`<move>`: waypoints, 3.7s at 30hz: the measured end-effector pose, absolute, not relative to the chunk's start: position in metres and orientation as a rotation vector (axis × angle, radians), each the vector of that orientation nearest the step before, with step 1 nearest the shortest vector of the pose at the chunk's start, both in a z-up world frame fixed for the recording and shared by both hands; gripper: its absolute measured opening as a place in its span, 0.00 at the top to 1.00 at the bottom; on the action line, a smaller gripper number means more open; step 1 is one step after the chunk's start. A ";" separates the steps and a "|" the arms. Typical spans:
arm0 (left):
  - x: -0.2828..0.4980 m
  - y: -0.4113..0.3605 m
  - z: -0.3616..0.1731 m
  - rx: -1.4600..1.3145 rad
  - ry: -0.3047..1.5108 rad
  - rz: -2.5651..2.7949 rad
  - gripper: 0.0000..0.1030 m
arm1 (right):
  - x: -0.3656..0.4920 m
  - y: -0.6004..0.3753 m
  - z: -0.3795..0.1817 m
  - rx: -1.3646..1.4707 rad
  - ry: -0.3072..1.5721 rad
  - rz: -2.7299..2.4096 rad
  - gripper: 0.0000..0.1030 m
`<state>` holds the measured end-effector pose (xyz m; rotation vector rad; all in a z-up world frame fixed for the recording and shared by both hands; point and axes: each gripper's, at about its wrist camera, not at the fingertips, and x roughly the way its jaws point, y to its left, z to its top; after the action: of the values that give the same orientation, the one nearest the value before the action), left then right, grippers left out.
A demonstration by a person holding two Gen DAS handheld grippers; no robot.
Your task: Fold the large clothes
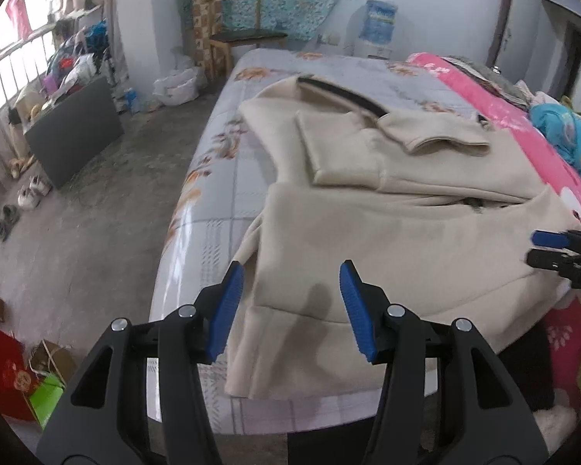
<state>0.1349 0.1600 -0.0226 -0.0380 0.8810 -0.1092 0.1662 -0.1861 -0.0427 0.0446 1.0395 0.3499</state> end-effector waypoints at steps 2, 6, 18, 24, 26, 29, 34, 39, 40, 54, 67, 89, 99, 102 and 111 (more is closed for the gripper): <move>0.143 0.167 -0.033 -0.087 0.908 -0.118 0.59 | 0.165 -0.183 -0.044 0.032 1.037 0.339 0.33; 0.144 0.180 -0.038 -0.216 0.915 -0.192 0.67 | 0.164 -0.178 -0.043 0.006 1.036 0.317 0.33; 0.160 0.194 -0.045 -0.414 0.888 -0.313 0.67 | 0.163 -0.178 -0.044 0.014 1.034 0.301 0.33; 0.162 0.162 -0.041 -0.243 0.905 -0.250 0.67 | 0.160 -0.179 -0.045 0.015 1.015 0.301 0.32; 0.163 0.154 -0.045 -0.151 0.930 -0.177 0.70 | 0.159 -0.180 -0.045 0.016 1.010 0.301 0.32; 0.158 0.133 -0.041 -0.001 0.914 -0.090 0.70 | 0.158 -0.183 -0.044 0.034 1.006 0.297 0.32; 0.149 0.101 -0.043 0.241 0.859 0.027 0.70 | 0.143 -0.202 -0.038 0.091 0.983 0.273 0.32; 0.147 0.095 -0.043 0.300 0.847 0.061 0.70 | 0.125 -0.253 -0.021 0.142 0.915 0.161 0.40; 0.147 0.094 -0.042 0.303 0.847 0.064 0.70 | 0.124 -0.271 -0.016 0.167 0.901 0.124 0.43; 0.146 0.090 -0.041 0.297 0.851 0.088 0.70 | 0.191 -0.328 -0.031 0.183 0.930 0.020 0.60; 0.149 0.090 -0.042 0.283 0.863 0.090 0.70 | 0.172 -0.319 -0.029 0.100 0.991 0.047 0.69; 0.149 0.090 -0.043 0.282 0.863 0.096 0.70 | 0.174 -0.283 -0.038 -0.196 0.981 -0.081 0.72; 0.149 0.090 -0.042 0.283 0.863 0.096 0.70 | 0.173 -0.282 -0.038 -0.200 0.980 -0.086 0.72; 0.149 0.090 -0.042 0.286 0.863 0.096 0.70 | 0.172 -0.282 -0.038 -0.200 0.978 -0.088 0.72; 0.148 0.090 -0.042 0.287 0.862 0.098 0.70 | 0.172 -0.281 -0.039 -0.202 0.976 -0.091 0.72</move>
<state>0.1484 0.0904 -0.0424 0.2872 0.8624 0.0985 0.1720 -0.2814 -0.0388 -0.2025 0.9760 -0.0911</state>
